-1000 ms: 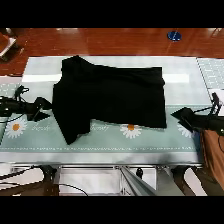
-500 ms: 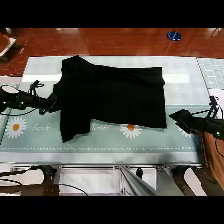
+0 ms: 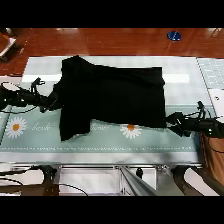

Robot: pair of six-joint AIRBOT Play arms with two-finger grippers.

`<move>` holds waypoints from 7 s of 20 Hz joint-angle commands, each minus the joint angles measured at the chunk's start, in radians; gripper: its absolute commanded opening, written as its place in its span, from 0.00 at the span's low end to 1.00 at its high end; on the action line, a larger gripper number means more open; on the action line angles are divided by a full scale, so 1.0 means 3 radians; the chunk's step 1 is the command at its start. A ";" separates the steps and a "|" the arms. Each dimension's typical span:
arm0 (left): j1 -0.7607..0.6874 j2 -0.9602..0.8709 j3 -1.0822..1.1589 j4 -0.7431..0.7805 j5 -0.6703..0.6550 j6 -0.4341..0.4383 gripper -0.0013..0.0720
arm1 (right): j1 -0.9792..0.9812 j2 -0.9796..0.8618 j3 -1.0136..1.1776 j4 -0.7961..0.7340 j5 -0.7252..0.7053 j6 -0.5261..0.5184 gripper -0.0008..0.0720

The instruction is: Fold the shirts.

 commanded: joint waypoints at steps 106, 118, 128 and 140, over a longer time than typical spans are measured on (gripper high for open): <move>0.0858 0.1666 -0.0984 0.0767 -0.0365 -0.0532 0.97 | 0.0395 0.0492 0.0670 0.0258 0.0577 -0.0572 0.86; 0.0579 0.1692 -0.2033 0.0109 0.0069 -0.0075 0.97 | 0.0286 0.0829 0.0468 0.0643 0.0613 -0.0354 0.86; 0.0028 0.1531 -0.1919 -0.0197 0.0286 0.0165 0.05 | -0.0868 0.0827 0.0427 -0.0685 0.1008 0.0127 0.86; 0.0064 0.1544 -0.1439 -0.0210 0.0299 0.0136 0.05 | -0.0365 0.0206 -0.0071 -0.0586 0.0546 0.0139 0.83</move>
